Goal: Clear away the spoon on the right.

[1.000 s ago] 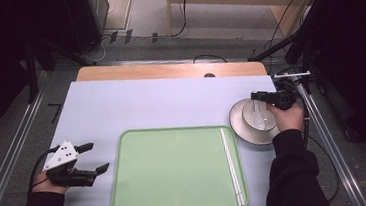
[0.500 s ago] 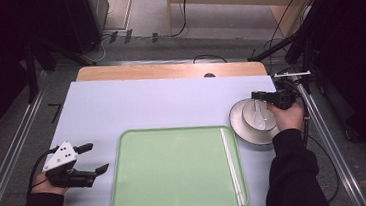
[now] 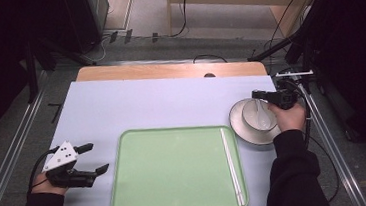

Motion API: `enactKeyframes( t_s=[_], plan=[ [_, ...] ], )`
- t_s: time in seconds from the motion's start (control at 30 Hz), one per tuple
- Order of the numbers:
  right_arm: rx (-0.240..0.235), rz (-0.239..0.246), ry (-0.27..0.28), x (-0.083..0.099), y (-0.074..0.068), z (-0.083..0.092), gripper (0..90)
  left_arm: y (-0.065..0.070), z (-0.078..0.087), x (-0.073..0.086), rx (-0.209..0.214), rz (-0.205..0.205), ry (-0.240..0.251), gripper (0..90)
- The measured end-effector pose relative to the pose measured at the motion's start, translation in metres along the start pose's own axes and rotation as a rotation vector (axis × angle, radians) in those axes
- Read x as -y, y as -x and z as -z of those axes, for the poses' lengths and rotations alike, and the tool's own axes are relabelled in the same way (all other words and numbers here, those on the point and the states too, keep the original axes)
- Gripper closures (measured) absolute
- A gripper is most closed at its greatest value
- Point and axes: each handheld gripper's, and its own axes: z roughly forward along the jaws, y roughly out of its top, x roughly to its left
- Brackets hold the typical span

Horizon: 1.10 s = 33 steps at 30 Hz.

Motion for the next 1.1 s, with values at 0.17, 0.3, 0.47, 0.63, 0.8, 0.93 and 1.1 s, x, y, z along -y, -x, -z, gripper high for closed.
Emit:
enactKeyframes(
  t_s=[0.17,0.3,0.47,0.63,0.8,0.93,1.1],
  plan=[
    [0.01,0.011,0.004,0.0,-0.005,0.002,85.8,0.0,0.0,0.0,-0.001,-0.001,0.001,13.5],
    [0.002,0.002,0.007,0.001,-0.006,0.004,85.9,0.0,0.0,0.0,-0.003,0.002,0.006,13.5],
    [0.003,0.013,0.013,0.0,-0.01,0.007,86.2,-0.001,0.0,0.0,0.002,-0.003,0.004,13.5],
    [-0.001,0.009,0.021,0.001,-0.014,0.011,86.2,-0.002,-0.003,-0.001,0.009,0.002,0.009,13.5],
    [0.004,0.014,0.036,0.0,-0.017,0.016,86.3,-0.004,-0.005,-0.001,0.021,-0.003,0.011,13.5],
    [0.009,0.026,0.059,-0.001,-0.02,0.025,86.2,-0.003,-0.005,-0.003,0.018,-0.007,0.014,13.5],
    [0.001,0.038,0.085,-0.004,-0.025,0.037,86.2,-0.003,-0.008,-0.004,0.021,-0.01,0.014,13.5]
  ],
)
